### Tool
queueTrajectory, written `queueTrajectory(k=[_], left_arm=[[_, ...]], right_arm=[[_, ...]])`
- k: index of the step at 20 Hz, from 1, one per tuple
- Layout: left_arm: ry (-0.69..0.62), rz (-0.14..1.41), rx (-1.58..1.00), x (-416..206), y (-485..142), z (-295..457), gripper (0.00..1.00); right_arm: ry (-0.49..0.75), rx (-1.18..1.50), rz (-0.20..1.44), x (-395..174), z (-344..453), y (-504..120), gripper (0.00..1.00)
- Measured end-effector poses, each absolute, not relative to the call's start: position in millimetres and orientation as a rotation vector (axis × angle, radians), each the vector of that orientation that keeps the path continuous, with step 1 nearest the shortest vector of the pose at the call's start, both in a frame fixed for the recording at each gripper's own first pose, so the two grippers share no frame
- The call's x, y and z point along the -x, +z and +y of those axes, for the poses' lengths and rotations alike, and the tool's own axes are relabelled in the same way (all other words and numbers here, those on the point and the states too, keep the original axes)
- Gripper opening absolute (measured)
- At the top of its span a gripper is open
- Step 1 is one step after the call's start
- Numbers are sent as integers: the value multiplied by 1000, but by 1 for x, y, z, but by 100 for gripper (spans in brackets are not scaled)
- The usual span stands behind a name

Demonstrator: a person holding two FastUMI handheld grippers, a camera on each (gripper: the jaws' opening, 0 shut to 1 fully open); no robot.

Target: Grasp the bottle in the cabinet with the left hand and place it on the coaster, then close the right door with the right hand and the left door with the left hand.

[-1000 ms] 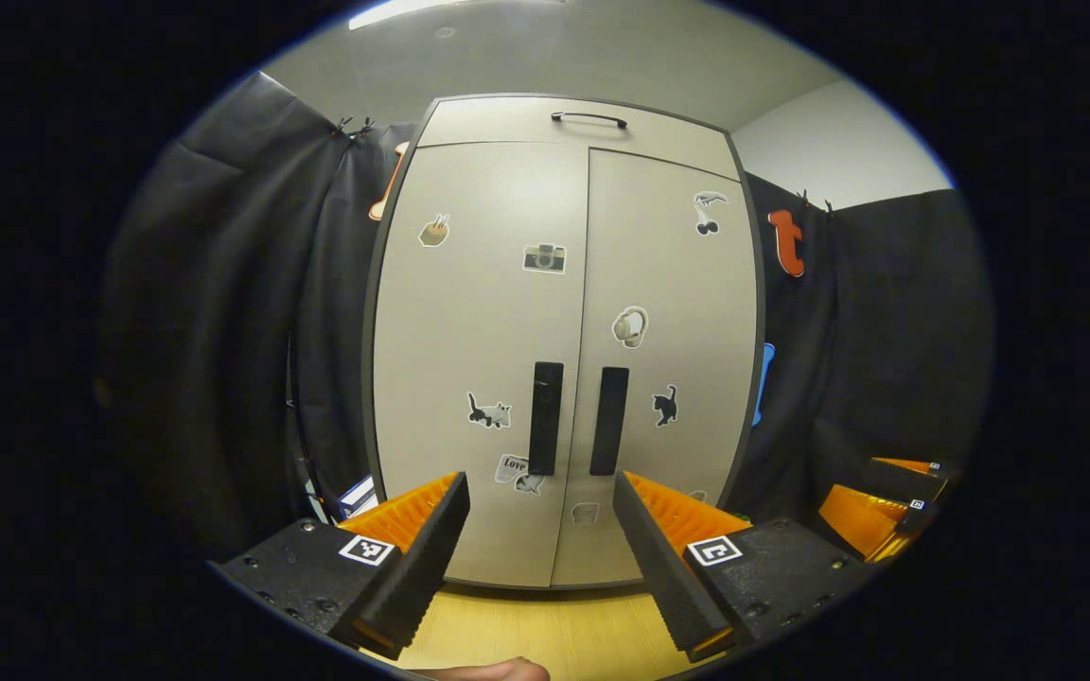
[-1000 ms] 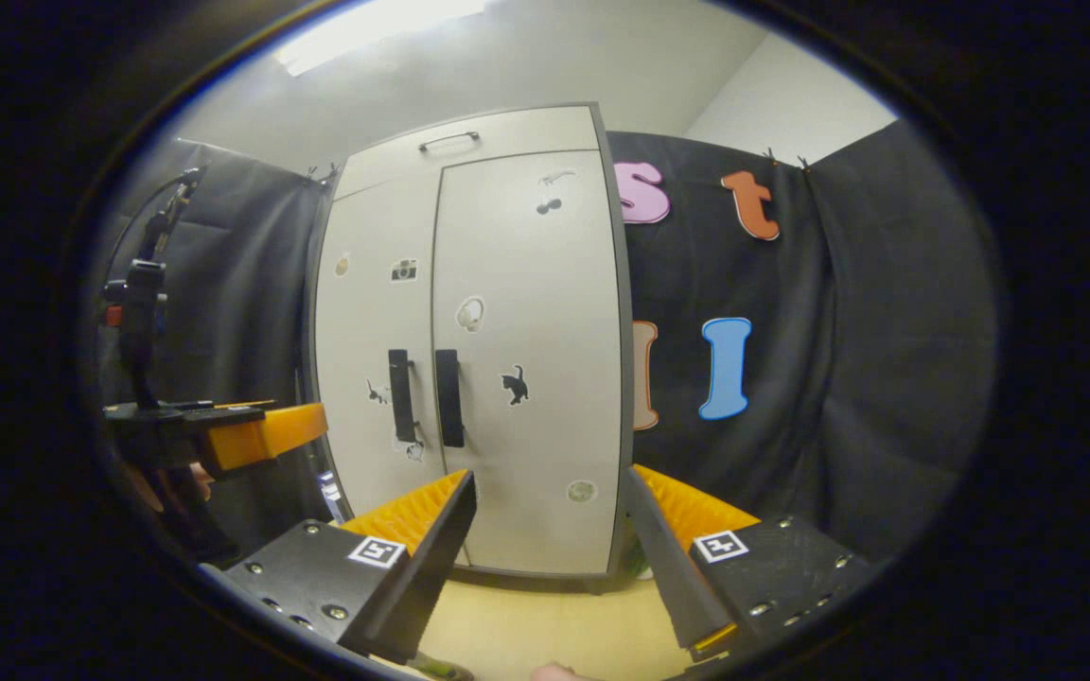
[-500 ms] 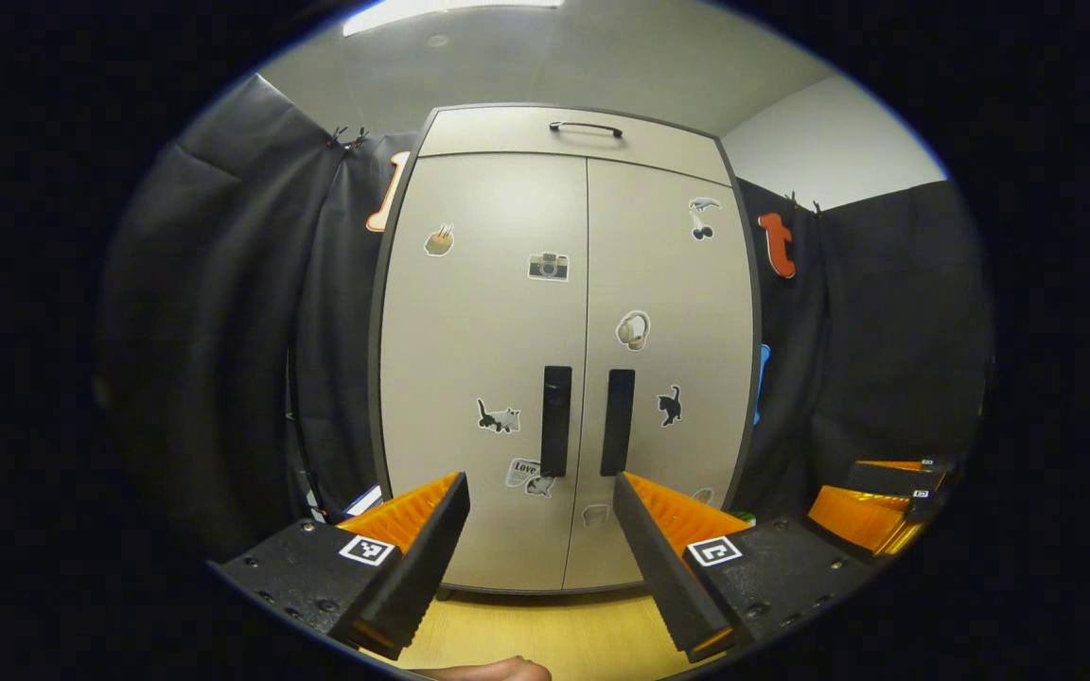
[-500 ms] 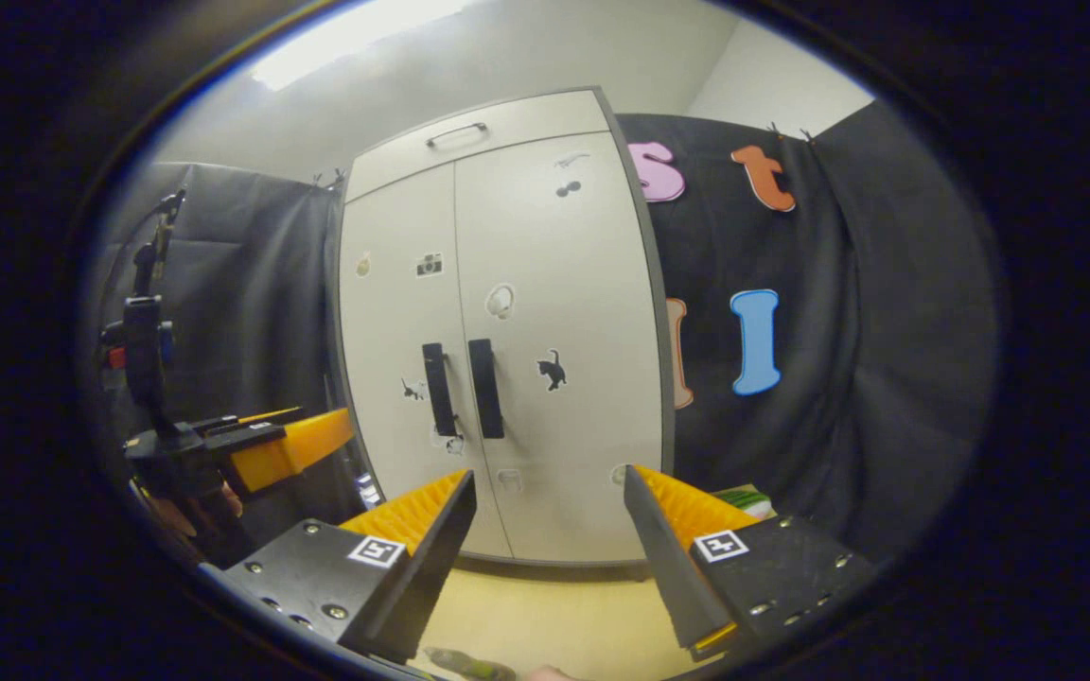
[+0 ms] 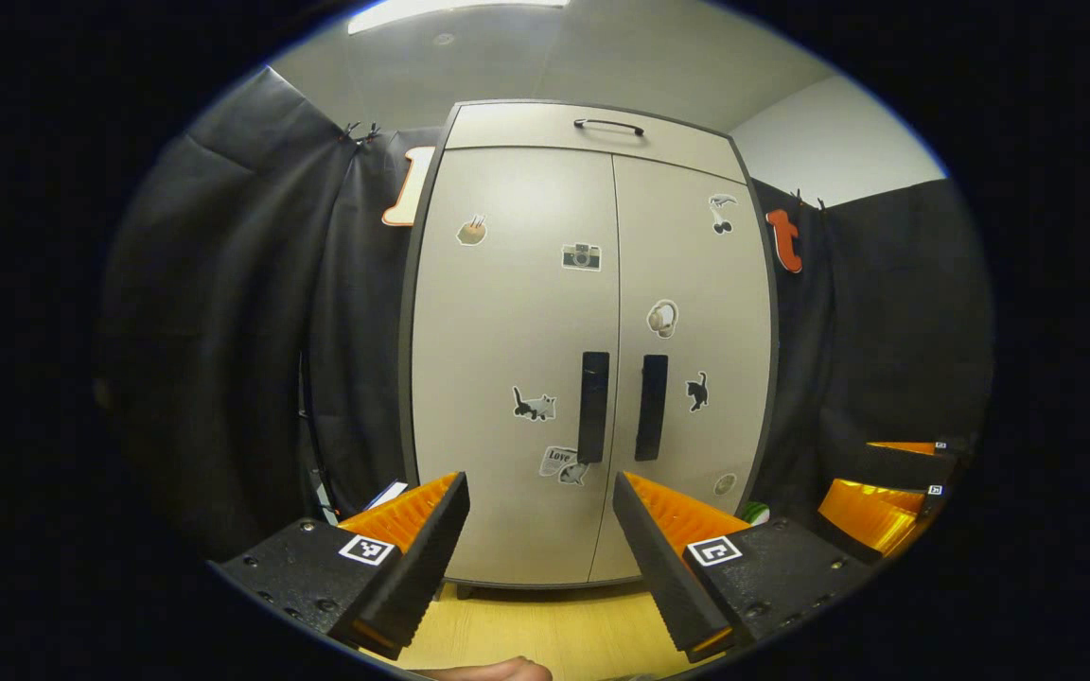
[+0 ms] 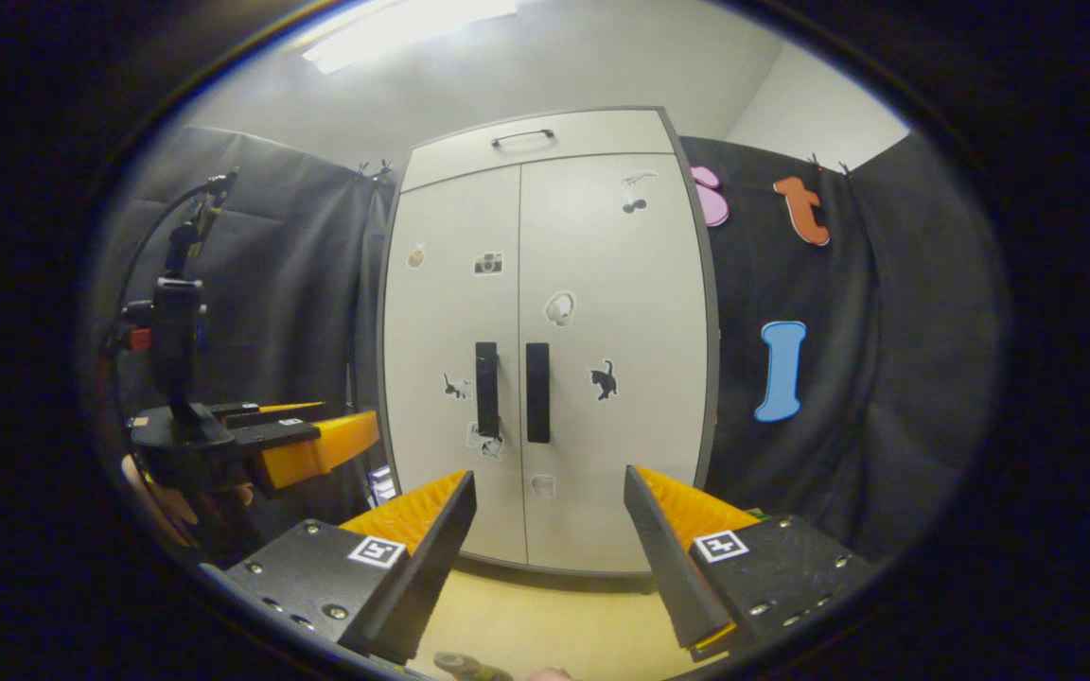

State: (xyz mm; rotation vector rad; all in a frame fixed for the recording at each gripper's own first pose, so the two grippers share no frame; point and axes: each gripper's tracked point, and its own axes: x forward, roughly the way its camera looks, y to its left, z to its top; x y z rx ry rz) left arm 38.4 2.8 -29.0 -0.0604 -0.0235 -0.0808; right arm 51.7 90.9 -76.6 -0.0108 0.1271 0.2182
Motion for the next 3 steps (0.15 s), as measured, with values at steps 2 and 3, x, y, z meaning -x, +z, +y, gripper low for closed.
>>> queueTrajectory(k=[2, 3], left_arm=[[-89, -24, 50, -41, -29, 2, 96], [-92, -25, 47, -42, -29, 2, 96]], right_arm=[[209, 5, 116, -52, 93, -74, 95], [202, -3, 113, -52, 93, -74, 95]])
